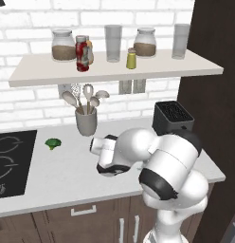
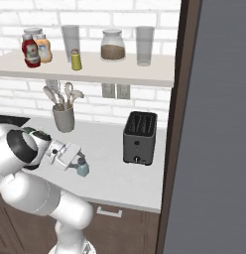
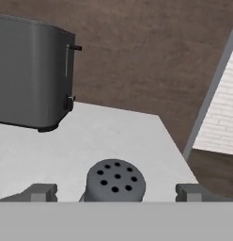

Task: Put the shaker and condiment bottle from the counter next to their counterparts in the cabinet.

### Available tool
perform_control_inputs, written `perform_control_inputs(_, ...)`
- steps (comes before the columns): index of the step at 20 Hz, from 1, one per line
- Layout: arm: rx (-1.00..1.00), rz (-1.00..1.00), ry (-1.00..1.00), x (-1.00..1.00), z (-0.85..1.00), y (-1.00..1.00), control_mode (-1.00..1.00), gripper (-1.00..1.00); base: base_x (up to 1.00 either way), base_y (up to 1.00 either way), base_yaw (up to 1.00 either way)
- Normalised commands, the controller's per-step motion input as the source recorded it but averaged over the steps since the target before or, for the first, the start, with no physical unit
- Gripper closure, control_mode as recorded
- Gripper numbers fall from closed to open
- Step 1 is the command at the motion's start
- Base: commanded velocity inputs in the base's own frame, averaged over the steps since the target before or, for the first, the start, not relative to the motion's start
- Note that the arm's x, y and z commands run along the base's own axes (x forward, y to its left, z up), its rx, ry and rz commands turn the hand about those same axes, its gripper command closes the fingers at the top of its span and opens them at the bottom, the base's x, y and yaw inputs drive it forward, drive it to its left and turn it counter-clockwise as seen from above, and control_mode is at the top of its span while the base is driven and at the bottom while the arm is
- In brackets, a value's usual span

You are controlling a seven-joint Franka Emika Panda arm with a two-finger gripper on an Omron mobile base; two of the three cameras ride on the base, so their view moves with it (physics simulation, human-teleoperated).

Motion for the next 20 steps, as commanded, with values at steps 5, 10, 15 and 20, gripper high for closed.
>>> perform_control_inputs(5,0.00,0.00,0.00,0.17,-0.15,0.00,-1.00,-1.00,0.00,0.00,0.00)
perform_control_inputs(10,0.00,0.00,0.00,0.06,-0.21,0.00,-1.00,-1.00,0.00,0.00,0.00)
perform_control_inputs(15,0.00,0.00,0.00,0.02,-0.29,0.00,-1.00,1.00,0.00,0.00,0.00)
perform_control_inputs(20,0.00,0.00,0.00,0.00,-0.18,0.00,-1.00,1.00,0.00,0.00,0.00)
